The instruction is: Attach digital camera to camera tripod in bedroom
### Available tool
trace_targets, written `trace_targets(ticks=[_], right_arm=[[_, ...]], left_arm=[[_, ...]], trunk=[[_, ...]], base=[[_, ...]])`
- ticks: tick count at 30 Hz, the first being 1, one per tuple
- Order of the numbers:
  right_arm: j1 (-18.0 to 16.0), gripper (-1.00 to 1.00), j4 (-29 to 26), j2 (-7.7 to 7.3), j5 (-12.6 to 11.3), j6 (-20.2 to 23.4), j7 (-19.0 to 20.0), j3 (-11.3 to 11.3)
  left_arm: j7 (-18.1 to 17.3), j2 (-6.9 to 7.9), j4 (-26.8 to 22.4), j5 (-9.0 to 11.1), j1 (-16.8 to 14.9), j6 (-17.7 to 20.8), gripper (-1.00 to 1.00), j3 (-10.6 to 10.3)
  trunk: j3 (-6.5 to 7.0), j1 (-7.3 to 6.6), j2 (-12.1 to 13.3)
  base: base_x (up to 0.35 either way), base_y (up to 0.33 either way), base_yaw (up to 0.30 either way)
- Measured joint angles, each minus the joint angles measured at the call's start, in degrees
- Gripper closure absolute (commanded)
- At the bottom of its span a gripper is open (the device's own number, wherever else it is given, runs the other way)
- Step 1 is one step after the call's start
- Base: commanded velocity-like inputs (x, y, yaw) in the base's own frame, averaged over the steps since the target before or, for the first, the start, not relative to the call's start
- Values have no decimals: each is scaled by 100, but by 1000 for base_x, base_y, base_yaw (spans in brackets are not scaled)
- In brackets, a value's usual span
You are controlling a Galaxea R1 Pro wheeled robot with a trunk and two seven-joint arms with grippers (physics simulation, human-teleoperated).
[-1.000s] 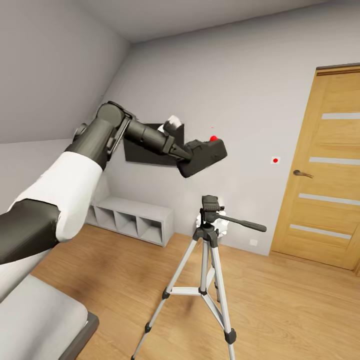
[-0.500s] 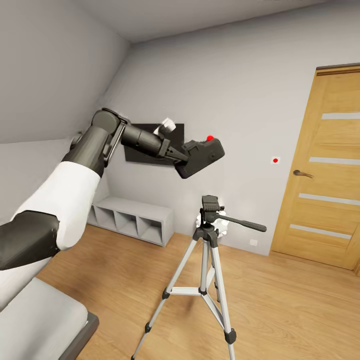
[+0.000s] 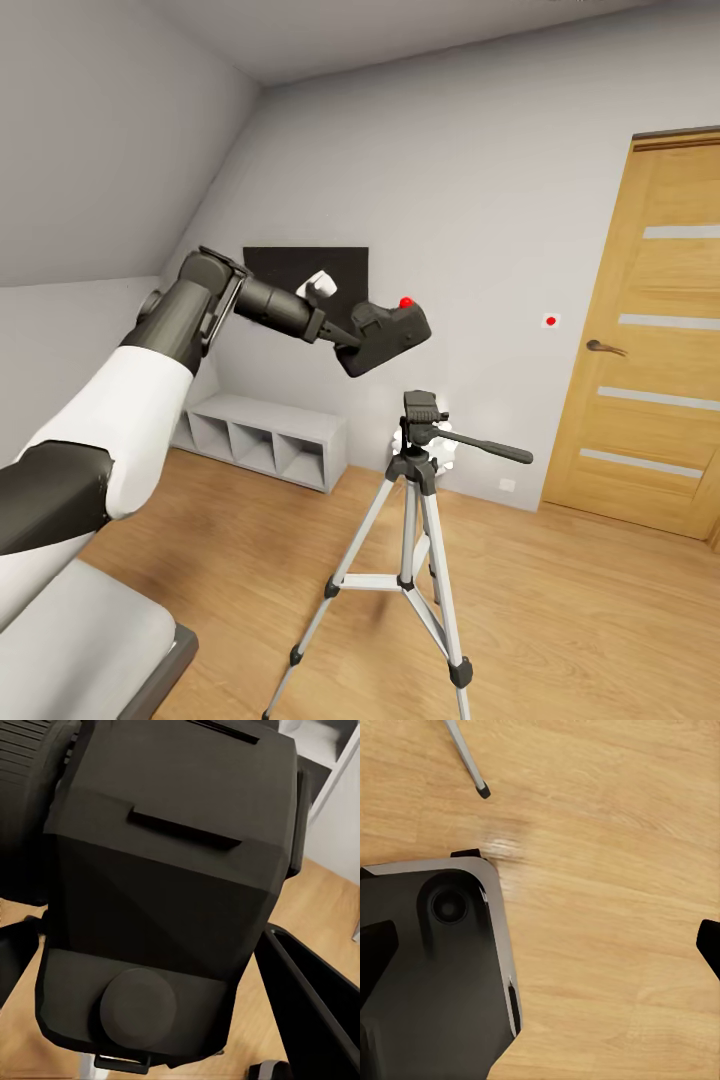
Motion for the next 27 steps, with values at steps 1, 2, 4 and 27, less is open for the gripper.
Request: trace_targets(ticks=[1, 2, 4, 27], right_arm=[[0, -100, 0, 0, -2, 0, 0, 0], [0, -100, 0, 0, -1, 0, 0, 0], [0, -100, 0, 0, -2, 0, 0, 0], [0, -100, 0, 0, -3, -8, 8, 0]], left_arm=[[0, 16, 2, 3, 5, -8, 100, 1], [0, 30, 4, 4, 9, -14, 100, 2], [1, 62, 6, 5, 16, -26, 100, 3], [0, -16, -642, 13, 24, 815, 100, -878]], trunk=[[0, 0, 0], [0, 0, 0], [0, 0, 0], [0, 0, 0]], base=[[0, 0, 0], [0, 0, 0], [0, 0, 0], [0, 0, 0]])
